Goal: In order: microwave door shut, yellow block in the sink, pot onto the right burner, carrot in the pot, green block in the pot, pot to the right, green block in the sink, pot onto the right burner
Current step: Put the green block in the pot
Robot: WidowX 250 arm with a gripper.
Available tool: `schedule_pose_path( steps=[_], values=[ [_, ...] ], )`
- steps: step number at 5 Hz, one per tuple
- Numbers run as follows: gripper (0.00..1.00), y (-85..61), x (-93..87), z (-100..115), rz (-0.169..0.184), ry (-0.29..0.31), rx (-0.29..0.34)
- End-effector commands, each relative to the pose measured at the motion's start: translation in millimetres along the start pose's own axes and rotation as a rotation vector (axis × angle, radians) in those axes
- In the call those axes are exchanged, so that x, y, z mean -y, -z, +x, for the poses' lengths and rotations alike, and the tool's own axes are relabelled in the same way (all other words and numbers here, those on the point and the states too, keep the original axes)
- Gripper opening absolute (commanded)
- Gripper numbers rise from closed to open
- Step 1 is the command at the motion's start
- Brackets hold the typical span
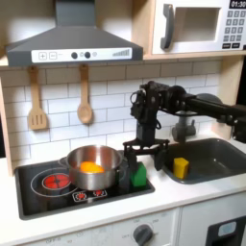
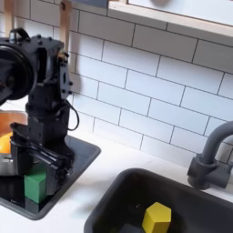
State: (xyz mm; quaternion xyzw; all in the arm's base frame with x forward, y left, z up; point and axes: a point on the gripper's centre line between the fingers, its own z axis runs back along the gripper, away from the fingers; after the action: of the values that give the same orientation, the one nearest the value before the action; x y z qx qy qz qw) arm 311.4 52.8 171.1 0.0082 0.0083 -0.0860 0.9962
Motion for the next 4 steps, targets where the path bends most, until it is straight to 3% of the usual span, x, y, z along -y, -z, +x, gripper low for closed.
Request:
schedule_pose_path(
  steps=[1,4],
  values=[
    [1.0,7.3,-1.2,7.1,-0.004,-0.008,-0.008],
    [1.0,15.2,6.7,12.7,-0.004,0.001,-0.023]
  ],
)
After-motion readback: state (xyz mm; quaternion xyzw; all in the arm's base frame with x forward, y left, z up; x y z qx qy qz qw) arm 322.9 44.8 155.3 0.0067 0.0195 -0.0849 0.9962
